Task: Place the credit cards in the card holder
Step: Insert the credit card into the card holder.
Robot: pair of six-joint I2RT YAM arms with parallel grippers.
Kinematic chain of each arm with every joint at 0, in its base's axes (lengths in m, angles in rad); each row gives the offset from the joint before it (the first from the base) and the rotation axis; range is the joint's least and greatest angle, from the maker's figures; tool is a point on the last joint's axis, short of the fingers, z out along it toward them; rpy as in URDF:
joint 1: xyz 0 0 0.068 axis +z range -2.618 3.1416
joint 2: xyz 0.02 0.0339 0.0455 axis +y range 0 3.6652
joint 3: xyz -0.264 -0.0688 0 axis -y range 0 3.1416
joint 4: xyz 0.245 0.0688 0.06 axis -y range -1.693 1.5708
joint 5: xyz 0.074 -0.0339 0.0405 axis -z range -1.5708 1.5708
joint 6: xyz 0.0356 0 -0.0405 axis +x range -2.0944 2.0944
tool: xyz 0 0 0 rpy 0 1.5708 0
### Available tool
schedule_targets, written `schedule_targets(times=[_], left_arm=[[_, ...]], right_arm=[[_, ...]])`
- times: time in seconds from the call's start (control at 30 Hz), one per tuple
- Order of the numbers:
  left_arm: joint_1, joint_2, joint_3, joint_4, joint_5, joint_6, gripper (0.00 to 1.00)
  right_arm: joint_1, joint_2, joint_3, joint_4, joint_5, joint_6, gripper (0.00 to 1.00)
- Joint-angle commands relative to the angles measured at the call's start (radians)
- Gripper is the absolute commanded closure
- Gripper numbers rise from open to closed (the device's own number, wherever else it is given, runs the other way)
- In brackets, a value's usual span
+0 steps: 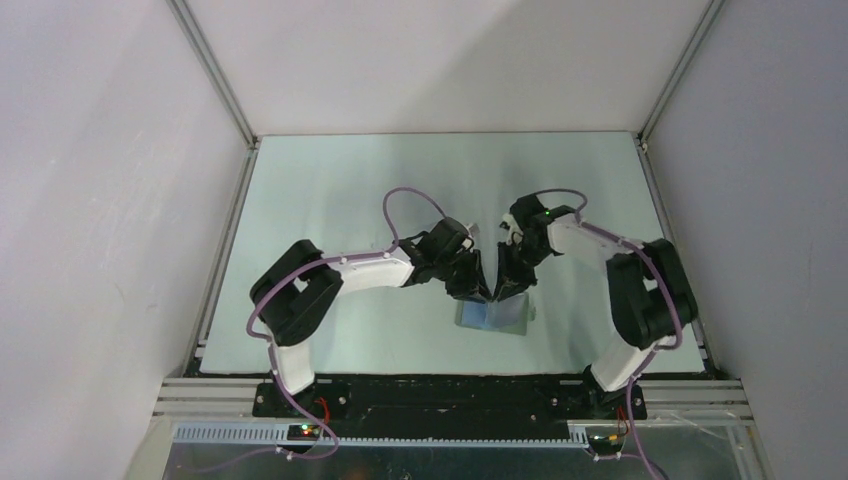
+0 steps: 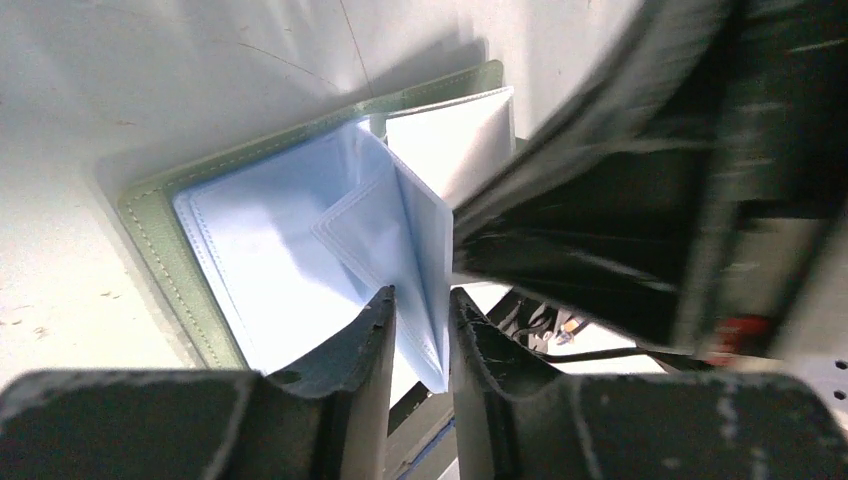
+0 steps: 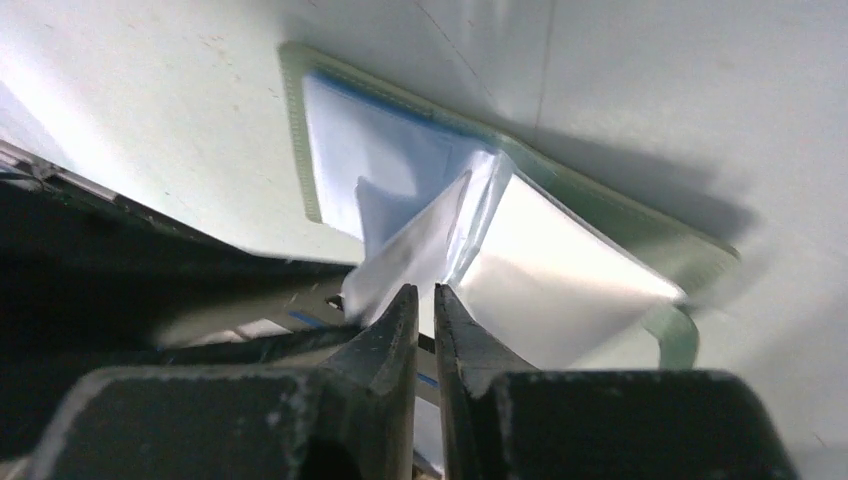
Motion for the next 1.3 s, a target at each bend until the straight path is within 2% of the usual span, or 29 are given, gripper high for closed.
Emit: schedule_targets(times=[0.0, 0.33, 0.7, 1.03, 1.27], left_arm=[[-0.013, 0.036, 0.041, 0.042, 0.052, -0.011, 0.69], [-0.068, 0.151, 0.152, 0.061, 0.100, -0.034, 0.60], [-0.109, 0.128, 0.215, 0.069, 0.113, -0.072, 0.48], [-0.156, 0.248, 0.308, 0.110, 0.168, -0.118, 0.47], [-0.154, 0.266, 0.332, 0.110, 0.182, -0.122, 0.47]], right_arm=[[-0.060, -0.135, 0.051, -0.110, 0.115, -0.006, 0.83], [-0.198, -0.227, 0.051, -0.134, 0.094, -0.033, 0.77], [-0.252, -0.247, 0.052, -0.120, 0.033, -0.025, 0.77], [-0.373, -0.332, 0.051, -0.121, 0.063, -0.019, 0.77], [-0.392, -0.317, 0.050, -0.127, 0.040, -0.029, 0.78]])
